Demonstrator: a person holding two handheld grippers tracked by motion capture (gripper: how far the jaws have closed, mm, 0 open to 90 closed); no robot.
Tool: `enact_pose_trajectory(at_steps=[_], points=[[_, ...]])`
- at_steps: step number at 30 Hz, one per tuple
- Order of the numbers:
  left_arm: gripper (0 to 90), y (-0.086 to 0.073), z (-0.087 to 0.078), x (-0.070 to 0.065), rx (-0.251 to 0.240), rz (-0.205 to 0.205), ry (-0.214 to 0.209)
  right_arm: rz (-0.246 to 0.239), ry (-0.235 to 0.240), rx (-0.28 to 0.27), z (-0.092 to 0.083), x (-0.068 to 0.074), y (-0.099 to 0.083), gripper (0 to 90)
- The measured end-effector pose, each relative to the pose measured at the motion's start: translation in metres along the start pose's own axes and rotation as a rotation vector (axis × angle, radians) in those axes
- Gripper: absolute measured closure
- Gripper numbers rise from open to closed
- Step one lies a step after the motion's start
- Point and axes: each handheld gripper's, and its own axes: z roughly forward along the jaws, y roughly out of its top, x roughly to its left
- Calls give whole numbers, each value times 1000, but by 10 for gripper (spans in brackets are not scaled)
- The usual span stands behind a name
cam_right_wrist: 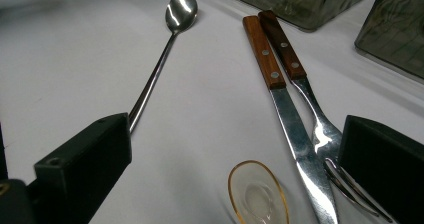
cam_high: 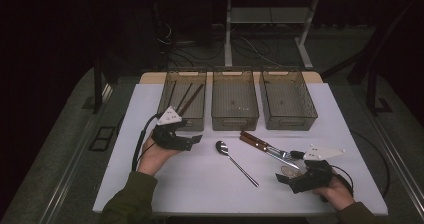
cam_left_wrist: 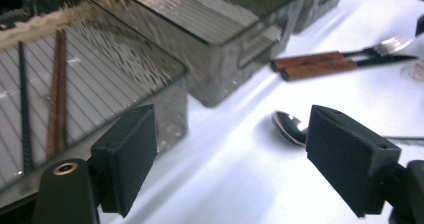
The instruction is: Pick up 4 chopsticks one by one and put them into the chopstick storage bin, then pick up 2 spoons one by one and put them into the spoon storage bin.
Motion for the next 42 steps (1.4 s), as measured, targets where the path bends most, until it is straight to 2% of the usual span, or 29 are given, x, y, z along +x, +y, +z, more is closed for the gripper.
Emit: enact_pose_trajectory(at_steps=[13,19,24,26,30,38,42], points=[[141,-29,-11,-21,-7,40,-48,-2,-1,6,0,0,0,6],[124,-39,-13,-29,-4,43,-69,-3,0,6,1,0,0,6],[71,-47,-14,-35,1,39,-87,-4,0,4,1,0,0,6],[37,-49,-15,-37,1,38,-93,-5,1,0,0,0,0,6],[0,-53,-16,-39,-13,8,-91,-2,-3,-10,-2,-1,0,6],[0,-58,-18,-39,1,18,-97,13,-19,-27,-9,-8,1,6],[0,-59,-17,-39,1,21,-110,-2,-11,-20,-10,-8,3,6]])
